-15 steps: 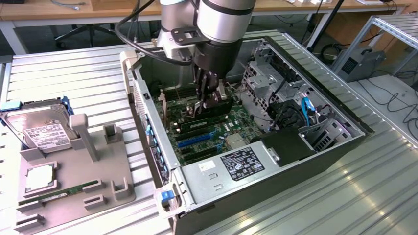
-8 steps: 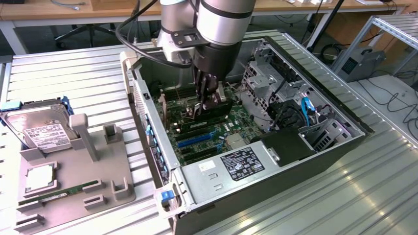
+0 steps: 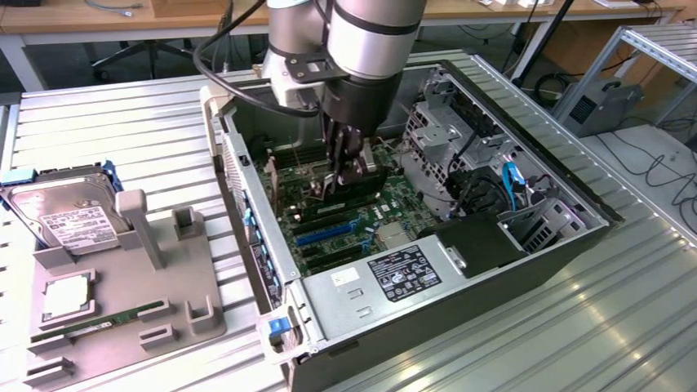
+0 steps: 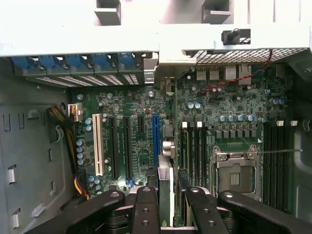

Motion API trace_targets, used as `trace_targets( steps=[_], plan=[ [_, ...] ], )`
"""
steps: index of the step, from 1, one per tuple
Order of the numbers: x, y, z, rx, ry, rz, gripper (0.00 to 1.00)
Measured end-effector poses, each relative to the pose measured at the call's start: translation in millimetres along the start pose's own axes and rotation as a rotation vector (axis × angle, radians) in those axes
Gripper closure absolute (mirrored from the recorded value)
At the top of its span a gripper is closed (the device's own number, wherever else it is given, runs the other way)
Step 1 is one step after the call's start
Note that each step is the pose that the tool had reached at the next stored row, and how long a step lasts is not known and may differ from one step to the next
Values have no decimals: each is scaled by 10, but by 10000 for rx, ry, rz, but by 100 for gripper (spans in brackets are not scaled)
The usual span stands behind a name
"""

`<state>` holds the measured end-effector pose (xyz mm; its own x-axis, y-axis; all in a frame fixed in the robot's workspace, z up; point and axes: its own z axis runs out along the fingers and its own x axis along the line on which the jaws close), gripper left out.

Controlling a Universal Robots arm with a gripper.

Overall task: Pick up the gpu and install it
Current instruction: 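Insert the gpu into the slot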

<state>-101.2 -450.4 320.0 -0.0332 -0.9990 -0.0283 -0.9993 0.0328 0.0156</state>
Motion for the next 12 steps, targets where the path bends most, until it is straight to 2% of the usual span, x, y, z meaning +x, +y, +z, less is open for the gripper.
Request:
trace_targets(
  steps=[12],
  plan=[
    [1,-1,53,0,0,0,74]
  ],
)
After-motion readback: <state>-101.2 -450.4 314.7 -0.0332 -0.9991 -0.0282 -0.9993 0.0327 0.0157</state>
